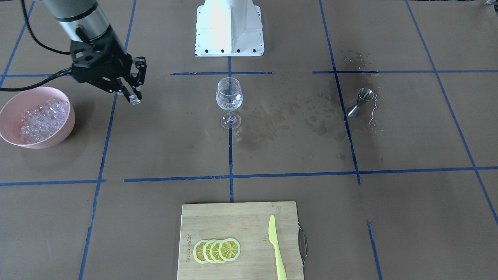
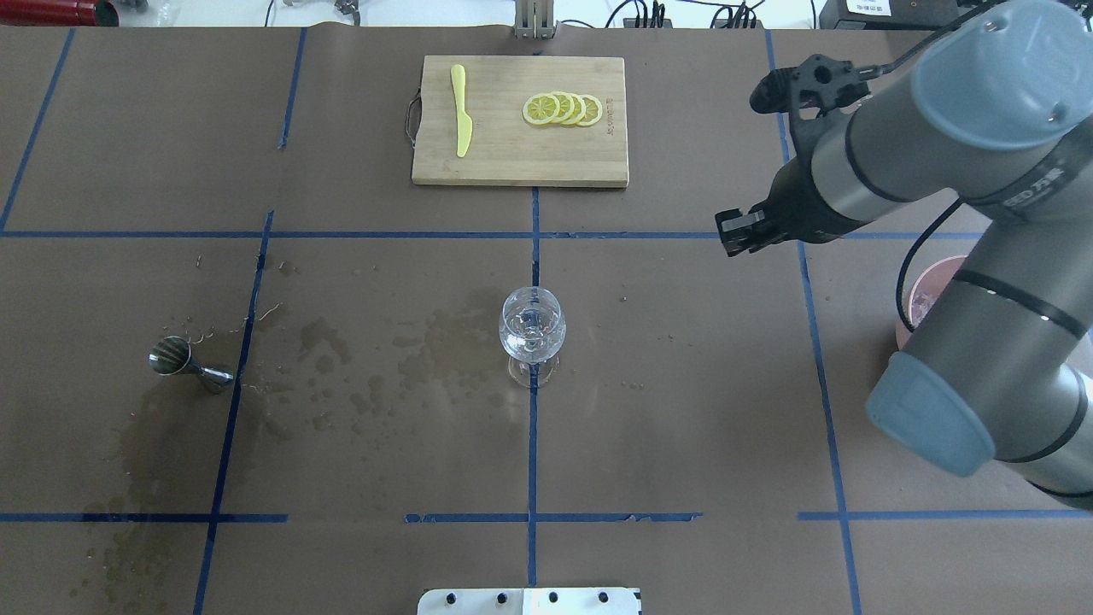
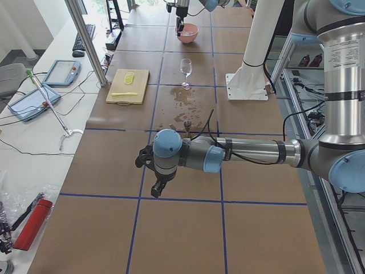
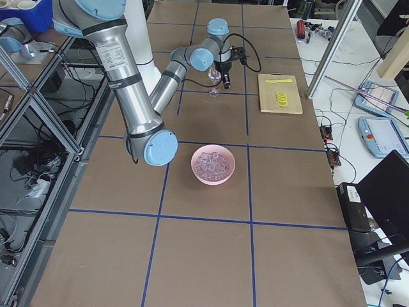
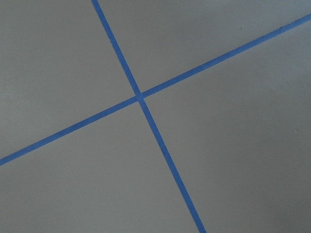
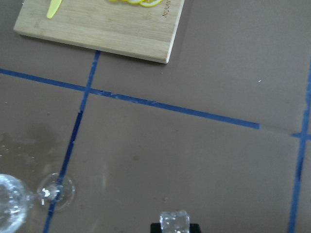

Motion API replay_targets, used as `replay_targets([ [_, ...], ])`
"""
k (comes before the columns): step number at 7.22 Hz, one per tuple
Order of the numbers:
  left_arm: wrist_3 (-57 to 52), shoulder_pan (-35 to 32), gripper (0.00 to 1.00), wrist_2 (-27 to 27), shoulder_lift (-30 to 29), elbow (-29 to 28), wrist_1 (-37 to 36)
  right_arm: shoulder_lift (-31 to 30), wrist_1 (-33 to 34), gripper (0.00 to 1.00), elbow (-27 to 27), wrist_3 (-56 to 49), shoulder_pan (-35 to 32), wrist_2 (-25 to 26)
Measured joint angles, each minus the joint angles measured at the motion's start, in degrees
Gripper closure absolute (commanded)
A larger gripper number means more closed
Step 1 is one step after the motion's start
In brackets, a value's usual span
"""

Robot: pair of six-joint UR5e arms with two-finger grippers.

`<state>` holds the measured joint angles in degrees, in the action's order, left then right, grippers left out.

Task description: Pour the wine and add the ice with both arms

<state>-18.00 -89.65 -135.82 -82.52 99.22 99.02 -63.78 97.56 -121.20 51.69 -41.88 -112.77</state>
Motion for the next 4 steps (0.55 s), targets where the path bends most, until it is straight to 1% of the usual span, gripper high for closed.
replay_targets([
  [2,0.04,0.0,0.0,0.03,0.04,0.01,0.68,6.99,3.2,1.0,1.64,9.35,8.61,8.32],
  [4,-0.01,0.0,0.0,0.03,0.13,0.01,0.81,15.99,7.06,1.0,7.28,15.68,13.94,14.2],
])
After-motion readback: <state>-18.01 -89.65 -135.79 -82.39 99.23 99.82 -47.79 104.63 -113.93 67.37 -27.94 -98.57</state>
